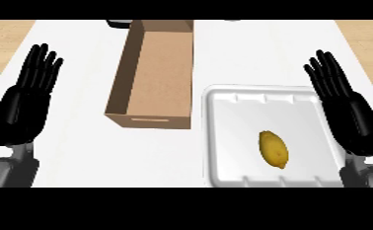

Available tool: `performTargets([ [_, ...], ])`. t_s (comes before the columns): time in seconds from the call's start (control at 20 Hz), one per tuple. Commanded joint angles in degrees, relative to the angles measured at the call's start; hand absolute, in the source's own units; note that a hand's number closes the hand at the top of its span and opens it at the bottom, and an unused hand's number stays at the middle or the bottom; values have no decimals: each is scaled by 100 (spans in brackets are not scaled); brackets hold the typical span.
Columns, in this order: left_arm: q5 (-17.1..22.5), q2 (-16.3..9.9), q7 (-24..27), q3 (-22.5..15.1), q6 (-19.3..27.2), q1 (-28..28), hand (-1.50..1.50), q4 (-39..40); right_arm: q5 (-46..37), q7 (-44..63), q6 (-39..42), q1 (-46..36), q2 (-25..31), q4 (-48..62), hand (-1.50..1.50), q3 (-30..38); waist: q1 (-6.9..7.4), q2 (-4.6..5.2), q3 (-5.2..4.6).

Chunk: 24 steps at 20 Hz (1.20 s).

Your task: Pick the lemon from the tray and place it in the cardboard box

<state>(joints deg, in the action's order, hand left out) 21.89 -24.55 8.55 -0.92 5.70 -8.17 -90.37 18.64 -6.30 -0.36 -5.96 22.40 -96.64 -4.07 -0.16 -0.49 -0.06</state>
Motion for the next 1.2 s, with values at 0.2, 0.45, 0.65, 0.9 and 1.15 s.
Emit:
performTargets([
  [0.2,-1450,-872,-454,53,741,604,0,850,806,-199,1615,338,213,508,-150,-242,100,130,39],
  [0.45,-1665,-915,-859,-141,847,602,0,1101,-2143,-1512,1668,431,1573,468,-150,-866,11,159,49],
  [0.65,-1841,-939,-1126,-211,941,631,0,1069,-764,-3398,2553,883,1046,1950,-150,-336,48,104,51],
  [0.9,-2034,-807,-1218,-231,990,248,0,1444,-1843,-5146,2788,67,1328,3369,-150,-310,93,91,27],
  [1.15,-2108,-571,-1062,-342,1026,242,0,1517,-3130,-4851,1772,-419,1980,3370,-150,-737,133,89,17],
])
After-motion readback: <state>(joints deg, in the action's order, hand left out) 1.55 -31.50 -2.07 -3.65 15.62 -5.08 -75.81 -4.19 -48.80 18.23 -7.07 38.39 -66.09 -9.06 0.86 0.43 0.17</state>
